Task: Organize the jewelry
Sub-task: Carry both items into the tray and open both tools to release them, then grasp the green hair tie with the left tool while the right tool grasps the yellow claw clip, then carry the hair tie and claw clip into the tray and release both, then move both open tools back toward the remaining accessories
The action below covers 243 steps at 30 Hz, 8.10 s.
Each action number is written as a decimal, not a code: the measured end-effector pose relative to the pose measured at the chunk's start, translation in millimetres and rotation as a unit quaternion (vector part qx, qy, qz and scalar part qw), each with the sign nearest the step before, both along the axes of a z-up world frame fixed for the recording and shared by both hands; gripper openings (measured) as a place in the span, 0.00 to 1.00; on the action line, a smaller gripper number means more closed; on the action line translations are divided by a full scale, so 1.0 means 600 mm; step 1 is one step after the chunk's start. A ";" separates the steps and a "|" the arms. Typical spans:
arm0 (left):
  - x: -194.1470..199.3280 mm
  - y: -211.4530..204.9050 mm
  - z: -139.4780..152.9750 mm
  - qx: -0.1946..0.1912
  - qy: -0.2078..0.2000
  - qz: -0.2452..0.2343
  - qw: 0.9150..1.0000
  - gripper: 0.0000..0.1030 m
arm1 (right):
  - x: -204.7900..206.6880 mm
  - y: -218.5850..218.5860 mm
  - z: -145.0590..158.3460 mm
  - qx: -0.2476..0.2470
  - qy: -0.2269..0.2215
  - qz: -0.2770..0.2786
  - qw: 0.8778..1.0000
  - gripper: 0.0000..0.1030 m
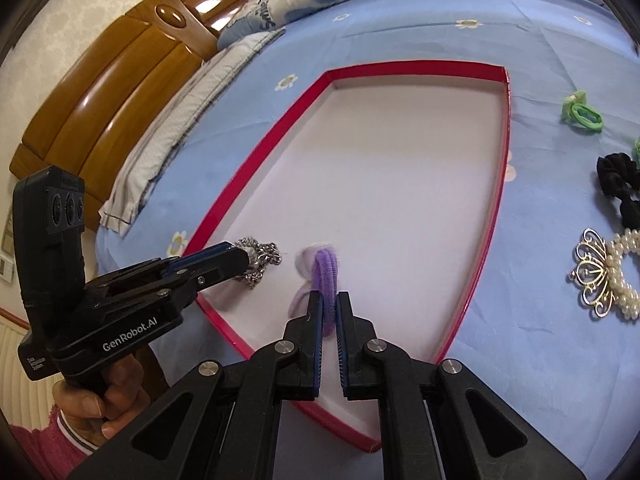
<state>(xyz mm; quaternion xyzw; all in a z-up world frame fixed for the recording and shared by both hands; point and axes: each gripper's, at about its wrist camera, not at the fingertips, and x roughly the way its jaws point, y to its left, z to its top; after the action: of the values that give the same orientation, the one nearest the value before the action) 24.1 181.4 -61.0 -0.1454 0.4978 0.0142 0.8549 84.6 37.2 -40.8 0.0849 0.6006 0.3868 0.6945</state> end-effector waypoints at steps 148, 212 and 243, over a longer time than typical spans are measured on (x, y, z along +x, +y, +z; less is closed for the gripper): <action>0.177 -0.018 0.066 -0.005 -0.001 -0.001 1.000 0.12 | 0.135 -0.066 0.041 0.032 -0.071 -0.089 0.993 0.40; 0.162 -0.009 0.044 -0.003 0.033 0.025 0.999 0.58 | 0.124 -0.111 0.048 -0.004 -0.063 -0.122 0.991 0.62; 0.185 -0.243 0.083 0.001 0.023 -0.101 0.995 0.63 | 0.062 -0.443 0.020 -0.060 -0.045 -0.300 0.951 0.63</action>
<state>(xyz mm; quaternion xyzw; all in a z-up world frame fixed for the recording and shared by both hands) 135.1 35.6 -10.9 -0.0927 0.5297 -0.0686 0.8403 121.7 -228.7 -28.5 0.2022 0.5376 0.1272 0.8087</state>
